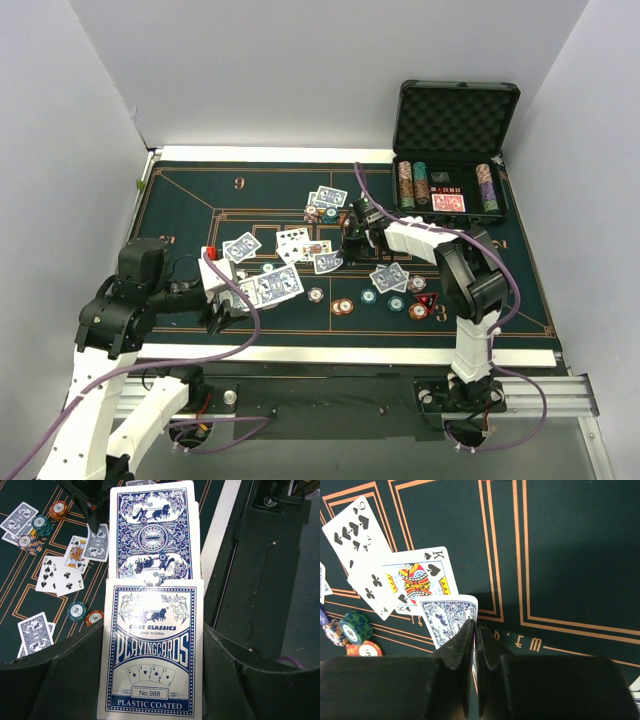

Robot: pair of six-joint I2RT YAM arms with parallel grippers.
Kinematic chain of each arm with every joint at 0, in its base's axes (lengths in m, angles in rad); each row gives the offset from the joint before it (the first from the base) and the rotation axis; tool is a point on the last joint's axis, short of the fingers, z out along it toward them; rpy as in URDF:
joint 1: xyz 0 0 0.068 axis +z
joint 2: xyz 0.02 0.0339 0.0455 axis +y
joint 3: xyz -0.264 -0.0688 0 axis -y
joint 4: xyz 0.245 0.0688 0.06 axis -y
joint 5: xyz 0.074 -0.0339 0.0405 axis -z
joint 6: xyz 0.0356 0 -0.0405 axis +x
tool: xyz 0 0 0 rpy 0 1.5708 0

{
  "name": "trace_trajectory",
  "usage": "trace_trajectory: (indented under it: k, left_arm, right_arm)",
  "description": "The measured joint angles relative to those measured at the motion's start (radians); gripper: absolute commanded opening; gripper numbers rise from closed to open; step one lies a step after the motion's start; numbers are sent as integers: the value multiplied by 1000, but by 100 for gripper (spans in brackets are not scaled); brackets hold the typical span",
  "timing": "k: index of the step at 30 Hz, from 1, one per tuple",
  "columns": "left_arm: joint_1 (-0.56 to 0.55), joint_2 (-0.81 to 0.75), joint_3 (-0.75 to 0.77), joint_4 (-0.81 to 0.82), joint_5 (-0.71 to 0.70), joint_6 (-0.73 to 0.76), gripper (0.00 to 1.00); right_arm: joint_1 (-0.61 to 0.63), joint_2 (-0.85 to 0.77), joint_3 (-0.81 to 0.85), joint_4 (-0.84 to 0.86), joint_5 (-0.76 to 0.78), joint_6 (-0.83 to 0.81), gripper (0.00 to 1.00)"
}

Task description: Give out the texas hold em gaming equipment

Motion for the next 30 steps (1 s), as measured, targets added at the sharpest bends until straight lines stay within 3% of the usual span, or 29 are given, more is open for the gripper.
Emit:
trace_trajectory:
  k: [8,16,30]
  left_arm:
    - [0,-6,0,0,0,-1,29]
    - [0,-7,0,0,0,-5,29]
    - [0,-8,0,-8,0,-8,29]
  right_arm:
    - [32,34,75,-77,68,-72,0]
    - [57,34,85,-84,94,-132,25]
    - [48,10,83,-119,119,-215,40]
